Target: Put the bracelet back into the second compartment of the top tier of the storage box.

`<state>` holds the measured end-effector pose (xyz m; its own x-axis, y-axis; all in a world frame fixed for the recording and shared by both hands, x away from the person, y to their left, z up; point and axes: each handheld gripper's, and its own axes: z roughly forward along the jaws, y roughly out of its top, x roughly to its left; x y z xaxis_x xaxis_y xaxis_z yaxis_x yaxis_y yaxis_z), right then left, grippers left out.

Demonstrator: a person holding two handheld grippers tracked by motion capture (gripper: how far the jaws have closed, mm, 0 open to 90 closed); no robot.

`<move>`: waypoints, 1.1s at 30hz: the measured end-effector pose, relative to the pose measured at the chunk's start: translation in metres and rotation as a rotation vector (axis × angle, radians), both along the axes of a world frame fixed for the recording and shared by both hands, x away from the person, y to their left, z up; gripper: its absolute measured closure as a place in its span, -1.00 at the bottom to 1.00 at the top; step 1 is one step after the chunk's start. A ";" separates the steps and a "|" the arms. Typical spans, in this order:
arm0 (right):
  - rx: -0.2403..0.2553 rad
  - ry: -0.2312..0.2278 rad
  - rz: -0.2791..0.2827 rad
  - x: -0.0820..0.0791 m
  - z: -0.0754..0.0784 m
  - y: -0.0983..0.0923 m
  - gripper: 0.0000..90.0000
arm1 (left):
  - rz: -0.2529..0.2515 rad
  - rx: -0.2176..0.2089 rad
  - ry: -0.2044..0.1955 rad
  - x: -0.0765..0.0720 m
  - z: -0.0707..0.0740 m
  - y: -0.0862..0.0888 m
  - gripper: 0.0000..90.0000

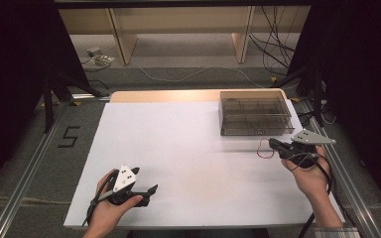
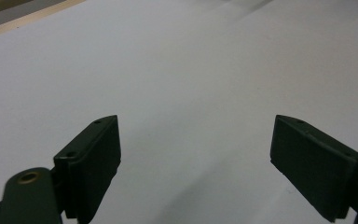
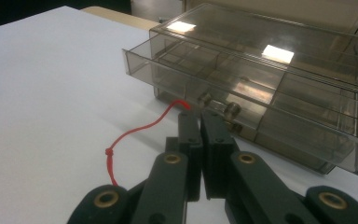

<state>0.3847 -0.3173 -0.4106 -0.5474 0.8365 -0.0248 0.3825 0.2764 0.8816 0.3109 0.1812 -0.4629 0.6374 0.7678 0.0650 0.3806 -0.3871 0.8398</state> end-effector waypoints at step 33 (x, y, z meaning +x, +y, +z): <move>-0.003 -0.022 -0.018 0.016 0.008 0.001 0.96 | -0.006 0.002 -0.004 -0.001 0.000 -0.001 -0.64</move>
<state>0.4008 -0.3164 -0.4024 -0.5313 0.8463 -0.0390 0.3682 0.2721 0.8891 0.3104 0.1802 -0.4625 0.6420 0.7636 0.0689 0.3748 -0.3908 0.8407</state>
